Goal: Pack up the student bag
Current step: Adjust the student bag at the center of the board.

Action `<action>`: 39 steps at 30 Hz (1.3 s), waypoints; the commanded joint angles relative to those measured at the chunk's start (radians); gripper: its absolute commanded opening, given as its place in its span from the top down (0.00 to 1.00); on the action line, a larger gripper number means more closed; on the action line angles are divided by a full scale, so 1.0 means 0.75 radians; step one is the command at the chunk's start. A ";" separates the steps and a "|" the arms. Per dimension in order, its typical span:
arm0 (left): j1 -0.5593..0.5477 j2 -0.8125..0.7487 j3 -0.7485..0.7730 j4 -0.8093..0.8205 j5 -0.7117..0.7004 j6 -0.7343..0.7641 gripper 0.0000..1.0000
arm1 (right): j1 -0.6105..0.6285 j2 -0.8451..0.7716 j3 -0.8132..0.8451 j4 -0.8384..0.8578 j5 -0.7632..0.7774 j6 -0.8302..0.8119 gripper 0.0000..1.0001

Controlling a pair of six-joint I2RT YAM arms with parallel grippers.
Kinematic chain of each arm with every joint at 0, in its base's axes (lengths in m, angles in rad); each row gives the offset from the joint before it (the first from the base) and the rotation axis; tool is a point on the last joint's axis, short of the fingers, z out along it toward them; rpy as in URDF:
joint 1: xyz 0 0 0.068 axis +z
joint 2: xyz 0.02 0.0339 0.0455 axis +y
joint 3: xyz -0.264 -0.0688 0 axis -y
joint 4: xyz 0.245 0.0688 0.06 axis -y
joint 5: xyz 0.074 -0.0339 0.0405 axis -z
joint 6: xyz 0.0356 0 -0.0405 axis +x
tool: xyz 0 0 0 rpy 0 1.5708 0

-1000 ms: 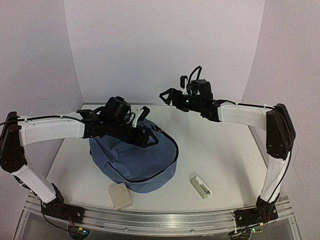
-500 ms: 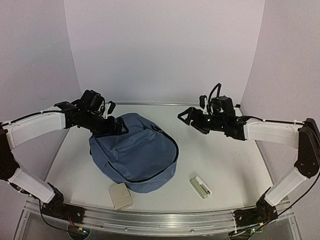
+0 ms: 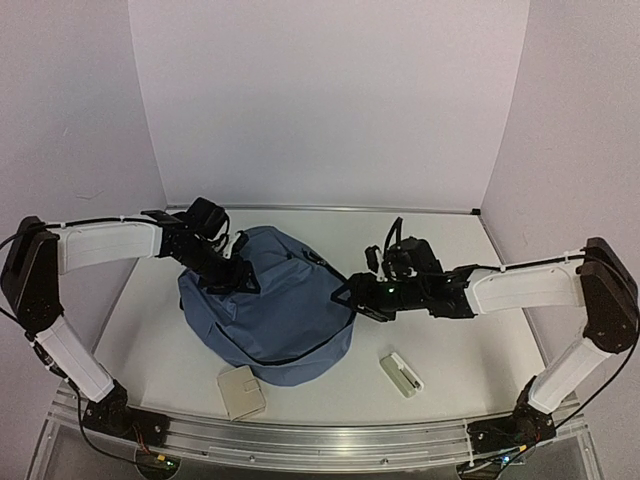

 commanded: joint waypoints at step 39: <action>-0.037 -0.032 -0.049 0.306 0.240 -0.115 1.00 | -0.081 0.075 0.112 -0.118 0.258 -0.108 1.00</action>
